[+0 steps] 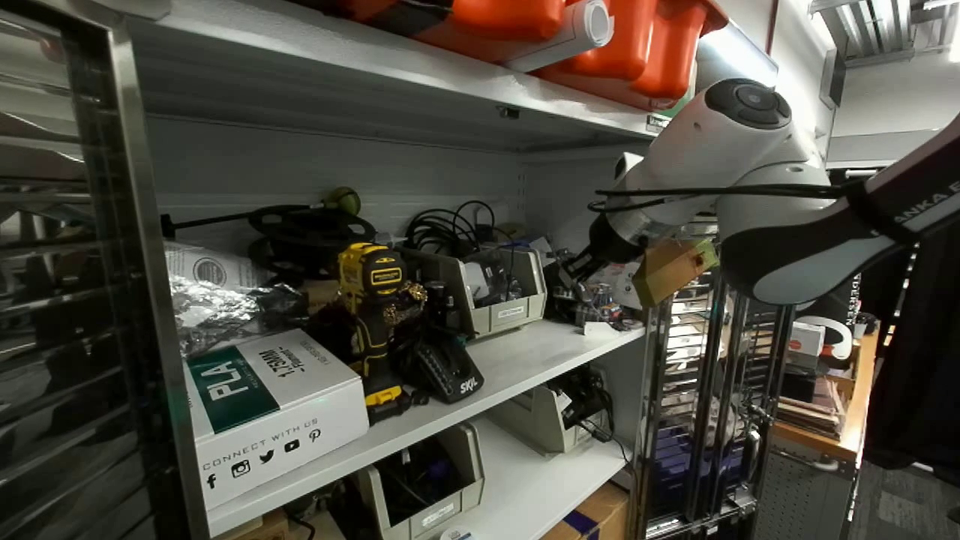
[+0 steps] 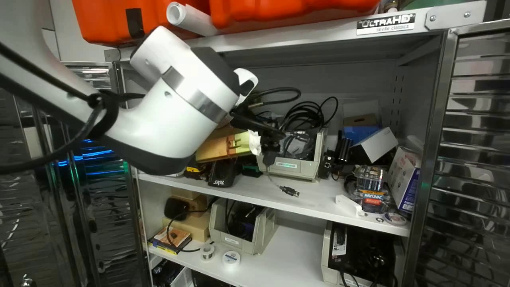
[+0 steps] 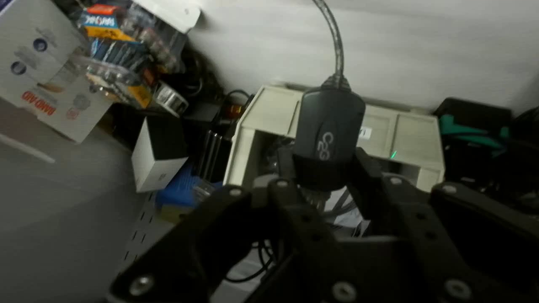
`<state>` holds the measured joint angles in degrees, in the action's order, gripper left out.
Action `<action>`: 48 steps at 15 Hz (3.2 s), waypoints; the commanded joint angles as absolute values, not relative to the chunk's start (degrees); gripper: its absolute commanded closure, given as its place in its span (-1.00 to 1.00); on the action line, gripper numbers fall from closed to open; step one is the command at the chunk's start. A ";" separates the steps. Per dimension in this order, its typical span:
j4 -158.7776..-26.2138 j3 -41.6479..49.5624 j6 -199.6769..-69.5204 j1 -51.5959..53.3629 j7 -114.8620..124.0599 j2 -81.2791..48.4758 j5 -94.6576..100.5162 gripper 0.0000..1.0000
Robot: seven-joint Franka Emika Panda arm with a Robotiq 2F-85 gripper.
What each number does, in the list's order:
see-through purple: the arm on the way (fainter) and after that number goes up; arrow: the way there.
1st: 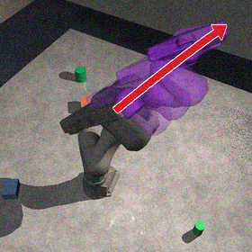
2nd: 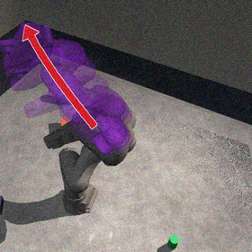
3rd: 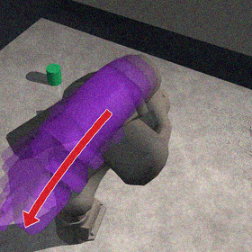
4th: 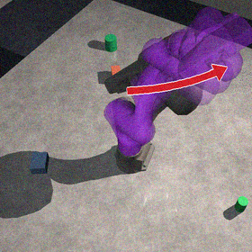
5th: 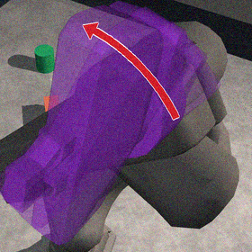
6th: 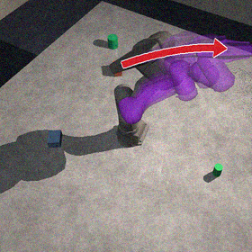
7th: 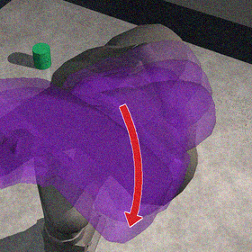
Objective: Pick up the black cable and put it in the box
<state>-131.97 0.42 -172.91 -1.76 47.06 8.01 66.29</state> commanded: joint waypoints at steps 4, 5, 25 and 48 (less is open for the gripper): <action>-111.10 -0.05 -177.83 -4.55 69.40 -5.03 86.07 0.72; -108.01 0.02 -177.89 -4.08 71.53 -7.63 87.55 0.72; -70.86 -5.38 -176.52 -0.85 87.44 -38.05 107.27 -0.20; -121.47 -6.12 -174.89 -3.99 41.72 -6.65 52.69 -1.00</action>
